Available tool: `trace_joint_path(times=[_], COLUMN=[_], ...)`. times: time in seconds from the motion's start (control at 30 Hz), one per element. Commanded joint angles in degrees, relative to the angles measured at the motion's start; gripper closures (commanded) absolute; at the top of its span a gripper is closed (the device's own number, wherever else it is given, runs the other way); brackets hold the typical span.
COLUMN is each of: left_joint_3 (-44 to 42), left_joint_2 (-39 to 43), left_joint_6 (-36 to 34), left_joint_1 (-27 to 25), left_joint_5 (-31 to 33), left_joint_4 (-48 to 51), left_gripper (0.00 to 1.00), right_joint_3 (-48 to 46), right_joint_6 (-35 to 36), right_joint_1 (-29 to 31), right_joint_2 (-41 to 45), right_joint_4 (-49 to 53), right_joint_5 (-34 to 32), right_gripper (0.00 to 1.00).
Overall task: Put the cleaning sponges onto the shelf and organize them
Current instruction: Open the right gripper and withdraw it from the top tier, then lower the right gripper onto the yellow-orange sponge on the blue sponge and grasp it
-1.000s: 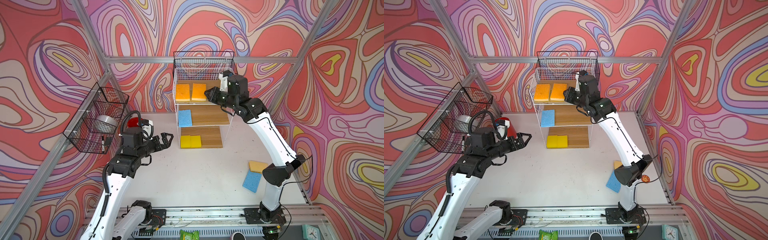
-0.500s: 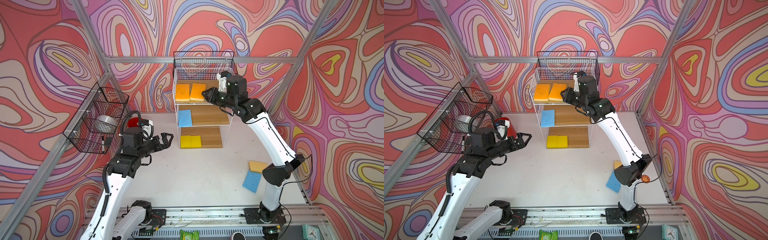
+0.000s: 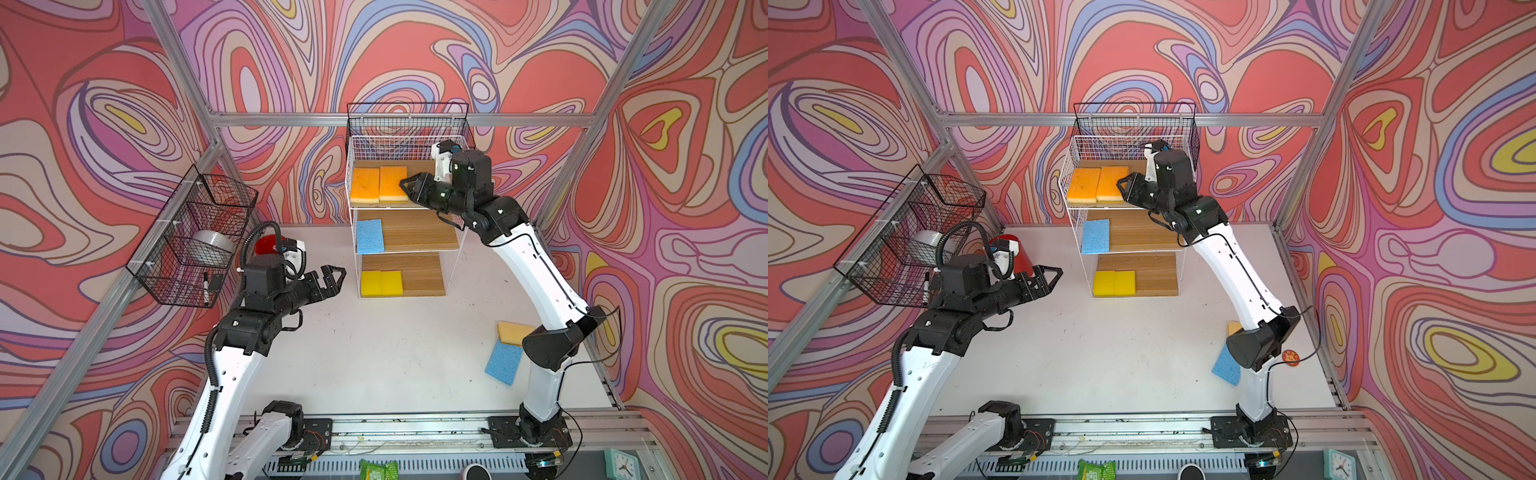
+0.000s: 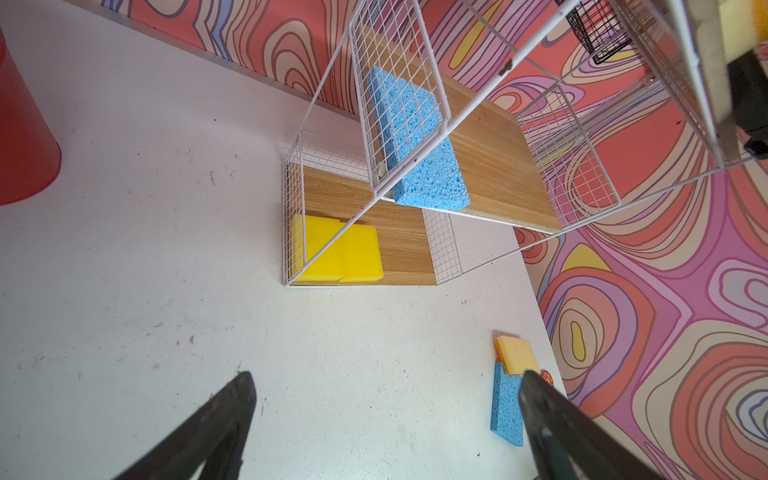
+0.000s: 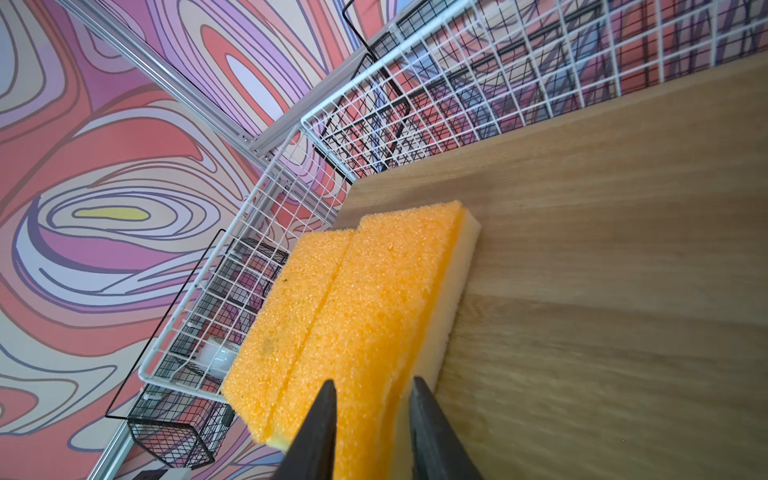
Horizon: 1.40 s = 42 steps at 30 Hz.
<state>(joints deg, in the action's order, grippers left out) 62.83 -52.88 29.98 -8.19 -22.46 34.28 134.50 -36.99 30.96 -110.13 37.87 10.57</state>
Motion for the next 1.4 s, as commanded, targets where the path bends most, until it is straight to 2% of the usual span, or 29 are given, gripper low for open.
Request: trace_joint_path(times=[0.0, 0.17, 0.43, 0.63, 0.8, 0.93, 1.1, 1.27, 1.37], left_joint_3=[0.14, 0.25, 0.54, 1.64, 1.80, 0.40, -3.00, -6.76, -10.59], left_joint_2=[0.85, 0.78, 1.29, 1.45, 2.84, 4.56, 7.99, 10.53, 12.10], left_joint_6=[-1.33, -1.36, -1.72, -1.81, -1.13, 0.01, 1.34, 2.38, 4.26], left_joint_1=[0.50, 0.63, 0.71, 0.71, 0.71, 0.46, -2.62, -11.06, -16.68], left_joint_5=[0.57, 0.47, -0.07, -1.18, -3.02, -4.97, -2.91, 4.22, 8.60], left_joint_4=[0.67, 0.82, 1.23, 1.74, 0.87, -0.36, -0.45, 1.29, 0.81], left_gripper=[0.00, 0.00, 0.00, 0.00, 0.00, 0.01, 0.01, 0.02, 0.03], right_joint_3=[1.46, 1.65, -1.77, -1.95, -7.13, -9.53, -21.62, -37.71, -50.10], right_joint_6=[0.34, 0.52, 1.83, 3.19, 4.72, 8.96, 11.05, 8.62, 4.86], right_joint_1=[0.24, -0.09, -1.67, -1.74, -1.54, 1.13, 6.88, 12.79, 13.51], right_joint_2=[-1.97, -1.95, 2.45, 4.04, 8.26, 12.51, 21.41, 33.15, 41.34], right_joint_4=[-0.39, 0.14, -0.89, 0.15, -1.38, 3.42, 3.94, 3.48, 2.56], right_joint_5=[0.57, 0.26, -1.41, -1.14, -0.62, -4.32, -10.88, -17.14, -17.91], right_gripper=[0.69, 0.66, 0.52, 0.49, 0.49, 0.49, 0.50, 0.51, 0.52])
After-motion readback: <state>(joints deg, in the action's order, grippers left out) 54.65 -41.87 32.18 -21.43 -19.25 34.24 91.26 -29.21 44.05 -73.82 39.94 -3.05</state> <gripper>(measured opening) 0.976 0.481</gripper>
